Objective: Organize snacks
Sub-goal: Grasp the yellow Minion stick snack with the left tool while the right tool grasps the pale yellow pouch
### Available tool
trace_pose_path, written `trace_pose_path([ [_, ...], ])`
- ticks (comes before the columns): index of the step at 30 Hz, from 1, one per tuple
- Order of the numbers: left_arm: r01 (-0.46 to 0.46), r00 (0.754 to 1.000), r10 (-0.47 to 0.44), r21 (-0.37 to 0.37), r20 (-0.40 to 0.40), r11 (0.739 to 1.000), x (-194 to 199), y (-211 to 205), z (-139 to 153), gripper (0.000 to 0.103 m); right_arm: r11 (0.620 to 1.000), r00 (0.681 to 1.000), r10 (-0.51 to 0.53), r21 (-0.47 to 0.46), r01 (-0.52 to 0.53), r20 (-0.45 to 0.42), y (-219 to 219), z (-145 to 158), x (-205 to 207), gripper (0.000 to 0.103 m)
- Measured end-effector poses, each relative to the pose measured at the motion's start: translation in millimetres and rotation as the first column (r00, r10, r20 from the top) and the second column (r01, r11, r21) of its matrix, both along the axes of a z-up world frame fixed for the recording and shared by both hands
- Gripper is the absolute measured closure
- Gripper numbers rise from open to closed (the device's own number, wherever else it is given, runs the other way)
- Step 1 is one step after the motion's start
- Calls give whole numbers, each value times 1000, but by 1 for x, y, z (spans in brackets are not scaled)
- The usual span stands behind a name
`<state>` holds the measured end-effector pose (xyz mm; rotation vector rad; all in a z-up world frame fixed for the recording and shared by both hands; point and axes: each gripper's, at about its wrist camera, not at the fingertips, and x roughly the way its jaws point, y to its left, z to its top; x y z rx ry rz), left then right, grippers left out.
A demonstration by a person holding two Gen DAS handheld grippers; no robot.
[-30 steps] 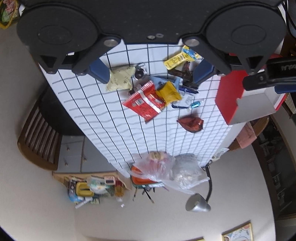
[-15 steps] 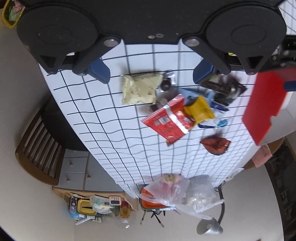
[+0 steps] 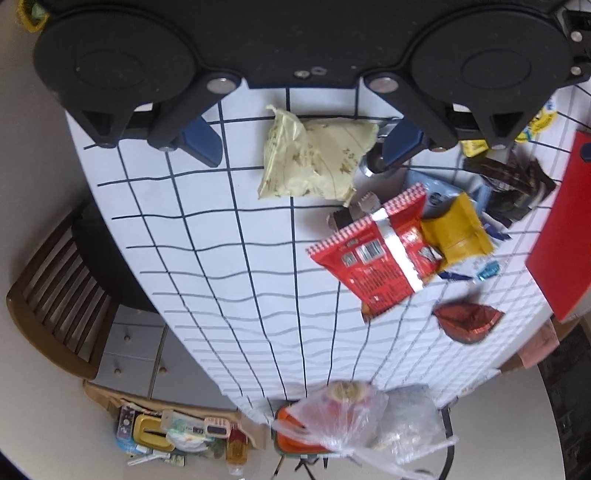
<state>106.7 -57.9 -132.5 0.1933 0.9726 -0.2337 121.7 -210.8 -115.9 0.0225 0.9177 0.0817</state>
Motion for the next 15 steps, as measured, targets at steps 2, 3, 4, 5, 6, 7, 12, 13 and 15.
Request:
trace_pose_path([
  [2, 4, 1000, -3, 2, -9, 1000, 3, -1, -5, 7, 1000, 1000, -5, -2, 5, -11, 0, -5, 5, 14],
  [3, 5, 1000, -5, 8, -13, 1000, 5, -2, -8, 7, 1000, 1000, -7, 3, 7, -14, 0, -6, 7, 14],
  [4, 6, 1000, -6, 13, -19, 1000, 7, -2, -10, 8, 1000, 1000, -6, 10, 7, -16, -1, -8, 9, 14],
  [5, 8, 1000, -8, 17, -27, 1000, 8, -2, -13, 10, 1000, 1000, -4, 13, 5, -17, -1, -8, 10, 15],
  [6, 9, 999, -8, 21, -33, 1000, 10, -2, -16, 12, 1000, 1000, -3, 10, 3, -19, 0, -9, 11, 17],
  [7, 10, 999, -9, 23, -36, 1000, 10, -3, -17, 13, 1000, 1000, -1, 10, 1, -21, 0, -10, 12, 18],
  [12, 22, 999, -20, 44, -49, 999, 13, -6, -26, 23, 1000, 999, 11, 23, -11, -31, -2, -12, 15, 21],
  [13, 22, 999, -20, 40, -45, 999, 13, -6, -26, 23, 1000, 999, 15, 23, -14, -32, -2, -12, 15, 22],
  [15, 18, 999, -16, 38, -44, 999, 13, -7, -25, 25, 999, 999, 27, 29, -26, -35, -1, -13, 15, 27],
])
